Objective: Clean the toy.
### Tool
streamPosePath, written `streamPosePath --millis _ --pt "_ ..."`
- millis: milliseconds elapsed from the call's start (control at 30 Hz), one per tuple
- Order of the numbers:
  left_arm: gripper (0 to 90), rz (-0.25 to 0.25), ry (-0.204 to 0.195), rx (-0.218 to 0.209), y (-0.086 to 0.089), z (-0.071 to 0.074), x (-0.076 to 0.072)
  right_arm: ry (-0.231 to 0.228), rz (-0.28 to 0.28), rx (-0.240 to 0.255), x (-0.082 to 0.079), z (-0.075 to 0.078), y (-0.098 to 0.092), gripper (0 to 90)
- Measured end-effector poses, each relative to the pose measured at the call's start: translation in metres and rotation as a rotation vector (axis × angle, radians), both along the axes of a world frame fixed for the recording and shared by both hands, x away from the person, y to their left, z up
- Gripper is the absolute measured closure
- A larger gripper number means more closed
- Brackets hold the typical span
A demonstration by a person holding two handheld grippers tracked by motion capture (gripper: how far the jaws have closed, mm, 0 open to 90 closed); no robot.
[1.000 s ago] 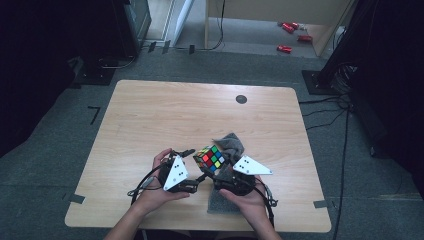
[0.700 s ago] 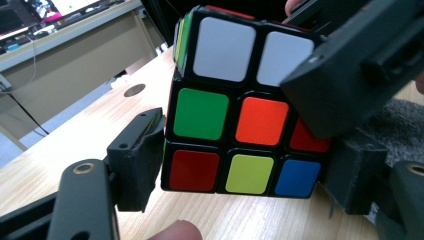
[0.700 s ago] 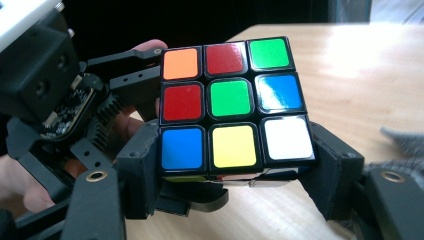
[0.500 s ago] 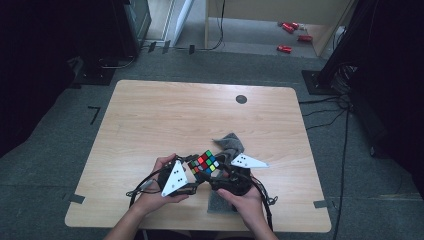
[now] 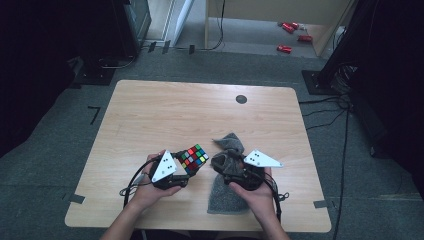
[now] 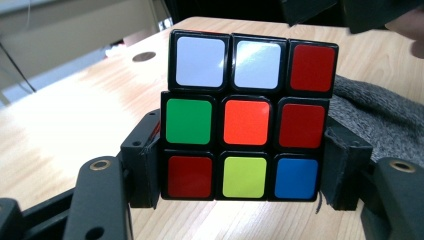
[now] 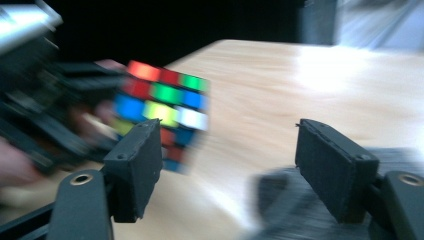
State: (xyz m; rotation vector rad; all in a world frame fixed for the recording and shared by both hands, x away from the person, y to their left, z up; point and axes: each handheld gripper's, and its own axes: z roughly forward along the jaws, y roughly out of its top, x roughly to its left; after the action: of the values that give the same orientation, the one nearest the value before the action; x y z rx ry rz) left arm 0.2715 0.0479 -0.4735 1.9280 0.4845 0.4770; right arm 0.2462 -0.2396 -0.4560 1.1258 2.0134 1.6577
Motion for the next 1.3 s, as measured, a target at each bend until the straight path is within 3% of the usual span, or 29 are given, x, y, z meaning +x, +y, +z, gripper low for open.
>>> streamPosePath --millis 100,200,267,300,400,433,533,700,767,933,1000,1067,1100,1167,1300 --pt "33.9 0.009 0.022 -0.010 0.003 0.001 0.003 -0.050 -0.044 -0.163 0.006 -0.011 -0.012 38.9" --pt "33.9 0.012 0.028 -0.006 0.004 0.000 0.003 0.041 -0.042 -0.248 0.015 -0.029 -0.020 43.4" --pt "33.9 0.010 0.029 -0.004 0.003 0.000 0.003 0.090 -0.037 -0.267 0.019 -0.039 -0.021 43.2" --pt "33.9 0.009 0.029 -0.005 0.003 0.000 0.003 0.104 -0.033 -0.281 0.020 -0.043 -0.020 43.5" --pt "33.9 0.004 0.031 -0.003 0.003 0.000 0.003 0.110 -0.059 -0.385 0.022 -0.051 -0.017 43.5" --pt "33.9 0.003 0.032 -0.002 0.003 0.000 0.003 0.133 -0.064 -0.404 0.023 -0.055 -0.017 42.0" --pt "33.9 0.003 0.032 -0.002 0.003 0.000 0.003 0.216 -0.070 -0.393 0.027 -0.064 -0.023 32.6" --pt "33.9 0.001 0.035 0.005 0.003 0.000 0.003 0.212 -0.129 -0.421 0.028 -0.063 -0.031 18.4" --pt "33.9 -0.001 0.036 0.006 0.002 -0.001 0.002 0.215 -0.132 -0.431 0.029 -0.066 -0.032 18.7" --pt "33.9 -0.003 0.039 0.004 0.003 0.000 0.003 0.185 -0.141 -0.413 0.025 -0.064 -0.039 62.9" --pt "33.9 -0.004 0.045 0.000 0.003 0.000 0.003 0.172 -0.143 -0.410 0.023 -0.060 -0.041 71.6" --pt "33.9 -0.008 0.056 -0.002 0.003 0.000 0.003 0.123 -0.148 -0.333 0.020 -0.050 -0.046 75.2" --pt "33.9 -0.009 0.059 0.000 0.002 -0.001 0.004 0.101 -0.145 -0.267 0.018 -0.043 -0.048 75.9" --pt "33.9 -0.008 0.064 0.012 0.002 -0.002 0.004 0.021 -0.149 -0.171 0.012 -0.026 -0.051 76.4" --pt "33.9 -0.006 0.067 0.011 0.002 -0.002 0.004 -0.134 -0.108 -0.069 -0.003 0.006 -0.048 73.8"
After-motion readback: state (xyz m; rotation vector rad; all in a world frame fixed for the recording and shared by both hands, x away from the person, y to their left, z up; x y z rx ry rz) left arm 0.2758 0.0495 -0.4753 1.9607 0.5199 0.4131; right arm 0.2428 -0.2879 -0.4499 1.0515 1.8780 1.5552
